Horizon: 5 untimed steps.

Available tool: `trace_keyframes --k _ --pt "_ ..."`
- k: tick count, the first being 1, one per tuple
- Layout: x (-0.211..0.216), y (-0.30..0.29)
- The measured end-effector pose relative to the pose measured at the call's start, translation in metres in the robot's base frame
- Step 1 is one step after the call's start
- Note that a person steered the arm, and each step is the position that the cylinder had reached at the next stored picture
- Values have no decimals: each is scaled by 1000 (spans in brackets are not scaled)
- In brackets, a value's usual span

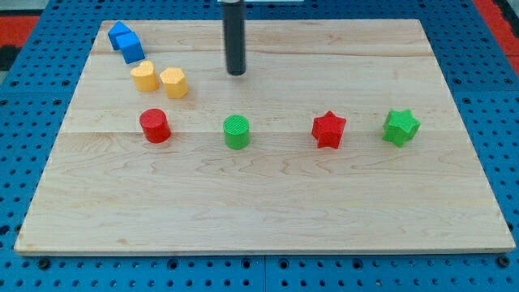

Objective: Place yellow hexagon diagonally to the red circle

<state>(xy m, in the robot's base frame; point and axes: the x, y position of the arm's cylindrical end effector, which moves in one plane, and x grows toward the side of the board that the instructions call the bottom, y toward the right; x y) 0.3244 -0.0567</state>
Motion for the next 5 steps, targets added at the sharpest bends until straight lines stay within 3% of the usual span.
trace_keyframes --k 2,4,5 --pt "23 -54" --pt "23 -143" --pt "23 -154"
